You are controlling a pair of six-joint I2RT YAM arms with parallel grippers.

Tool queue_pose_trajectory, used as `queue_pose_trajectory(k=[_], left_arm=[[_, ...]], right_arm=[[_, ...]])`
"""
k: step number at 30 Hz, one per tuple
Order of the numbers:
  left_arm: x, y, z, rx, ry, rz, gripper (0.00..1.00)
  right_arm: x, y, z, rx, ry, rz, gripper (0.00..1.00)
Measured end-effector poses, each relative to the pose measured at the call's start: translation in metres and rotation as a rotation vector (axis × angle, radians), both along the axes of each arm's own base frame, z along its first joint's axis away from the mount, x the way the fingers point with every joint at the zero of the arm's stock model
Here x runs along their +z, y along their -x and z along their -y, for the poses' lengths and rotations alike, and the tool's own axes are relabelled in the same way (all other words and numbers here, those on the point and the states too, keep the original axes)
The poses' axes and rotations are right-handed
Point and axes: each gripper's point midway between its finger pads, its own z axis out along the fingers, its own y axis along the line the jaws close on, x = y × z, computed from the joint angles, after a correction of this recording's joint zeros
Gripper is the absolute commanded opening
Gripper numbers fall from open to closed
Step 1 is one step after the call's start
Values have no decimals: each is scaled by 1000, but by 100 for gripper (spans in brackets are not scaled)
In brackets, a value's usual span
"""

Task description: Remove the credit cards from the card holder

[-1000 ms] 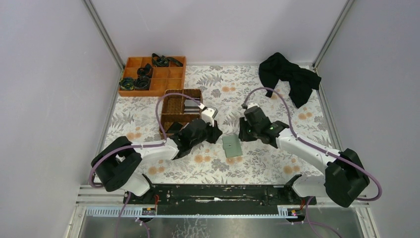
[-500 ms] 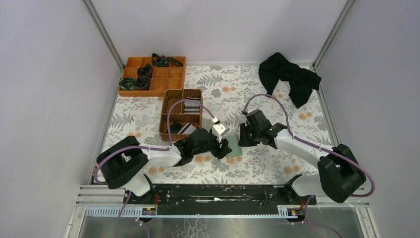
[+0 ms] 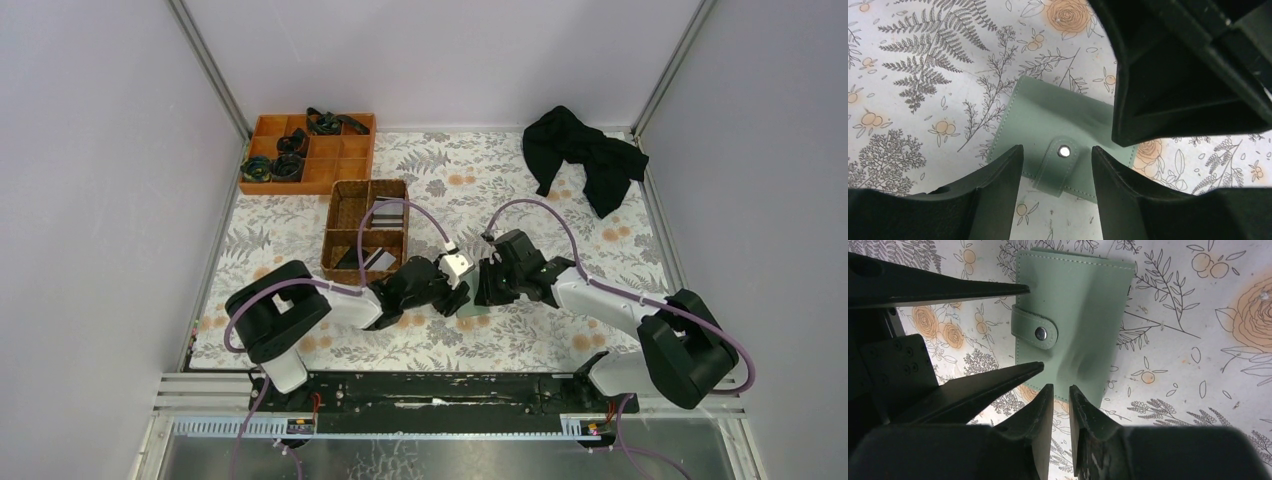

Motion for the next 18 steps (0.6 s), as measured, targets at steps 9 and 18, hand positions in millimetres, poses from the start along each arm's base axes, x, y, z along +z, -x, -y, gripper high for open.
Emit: queue_pose_trajectory(k=[9, 18], left_arm=[[-3, -10, -1, -3, -38, 53, 58], [-8, -12, 1, -49, -40, 46, 36]], right_arm=[[-15, 2, -3, 11, -6, -25, 25], [-15, 2, -5, 9, -18, -25, 26]])
